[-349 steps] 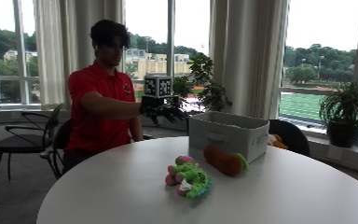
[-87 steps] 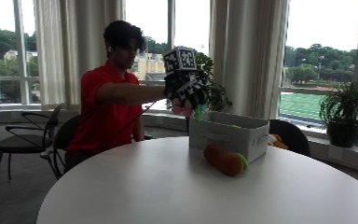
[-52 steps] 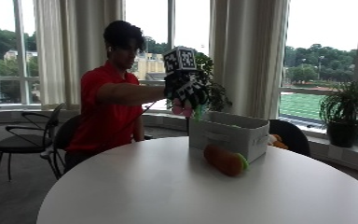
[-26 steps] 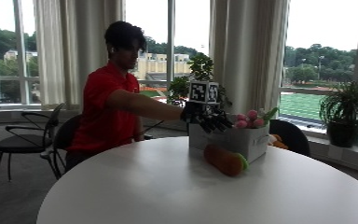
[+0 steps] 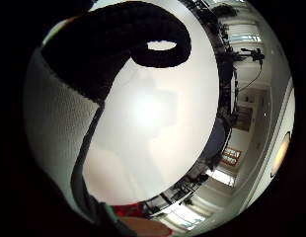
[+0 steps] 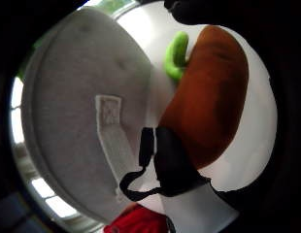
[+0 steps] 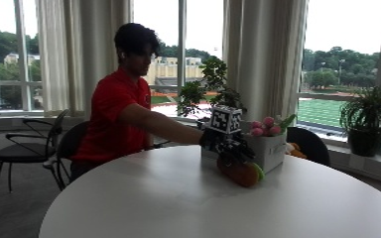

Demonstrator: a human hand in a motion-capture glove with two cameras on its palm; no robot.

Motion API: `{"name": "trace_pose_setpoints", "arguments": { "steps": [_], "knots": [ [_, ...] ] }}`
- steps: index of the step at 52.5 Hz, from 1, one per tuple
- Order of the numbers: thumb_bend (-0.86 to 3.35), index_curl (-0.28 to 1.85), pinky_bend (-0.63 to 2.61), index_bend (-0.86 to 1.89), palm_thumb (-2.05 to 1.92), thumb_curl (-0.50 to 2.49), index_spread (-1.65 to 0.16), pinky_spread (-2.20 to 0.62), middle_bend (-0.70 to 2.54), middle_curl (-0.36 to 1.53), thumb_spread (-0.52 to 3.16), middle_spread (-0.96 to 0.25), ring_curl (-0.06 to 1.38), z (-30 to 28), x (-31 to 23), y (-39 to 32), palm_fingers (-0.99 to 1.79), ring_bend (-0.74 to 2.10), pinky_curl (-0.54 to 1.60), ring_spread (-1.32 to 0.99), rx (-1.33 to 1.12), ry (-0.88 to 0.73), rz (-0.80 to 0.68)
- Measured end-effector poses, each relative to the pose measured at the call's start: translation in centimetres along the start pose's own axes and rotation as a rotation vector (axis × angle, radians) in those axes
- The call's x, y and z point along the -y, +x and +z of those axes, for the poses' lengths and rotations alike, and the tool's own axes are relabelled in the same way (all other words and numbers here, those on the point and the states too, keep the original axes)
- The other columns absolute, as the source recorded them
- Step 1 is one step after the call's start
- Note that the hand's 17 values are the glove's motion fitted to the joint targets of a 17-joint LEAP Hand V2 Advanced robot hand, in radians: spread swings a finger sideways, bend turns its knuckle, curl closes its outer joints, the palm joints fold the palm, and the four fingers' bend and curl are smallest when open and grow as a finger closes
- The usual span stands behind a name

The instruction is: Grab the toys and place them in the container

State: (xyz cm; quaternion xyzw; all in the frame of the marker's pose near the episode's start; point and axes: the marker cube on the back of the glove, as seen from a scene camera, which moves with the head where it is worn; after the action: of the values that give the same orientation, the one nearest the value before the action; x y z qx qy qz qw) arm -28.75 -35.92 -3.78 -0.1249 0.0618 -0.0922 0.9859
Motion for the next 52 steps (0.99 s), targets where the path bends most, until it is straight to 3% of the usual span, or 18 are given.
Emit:
{"name": "trace_pose_setpoints", "arguments": {
  "steps": [20, 32, 52],
  "knots": [
    [-0.04, 0.40, 1.18, 0.25, -0.03, 0.36, -0.45, 0.08, 0.15, 0.30, 1.19, -0.13, 0.24, 2.6, 1.2, -0.9, -0.02, 0.50, 0.32, -0.11, 0.050, -0.045, 0.031],
    [-0.03, 0.41, 1.43, 0.26, -0.01, 0.34, -0.43, 0.13, 0.02, 0.21, 1.14, -0.03, 0.16, 4.9, 1.2, -2.1, -0.26, 0.13, 0.38, 0.03, 0.166, -0.189, 0.068],
    [-0.02, 0.50, 1.48, 0.50, 0.05, 0.35, -0.45, 0.06, -0.03, 0.05, 1.13, 0.02, 0.17, 5.5, 0.6, -1.7, -0.23, 0.27, 0.38, 0.11, 0.095, -0.326, 0.053]
  ]
}}
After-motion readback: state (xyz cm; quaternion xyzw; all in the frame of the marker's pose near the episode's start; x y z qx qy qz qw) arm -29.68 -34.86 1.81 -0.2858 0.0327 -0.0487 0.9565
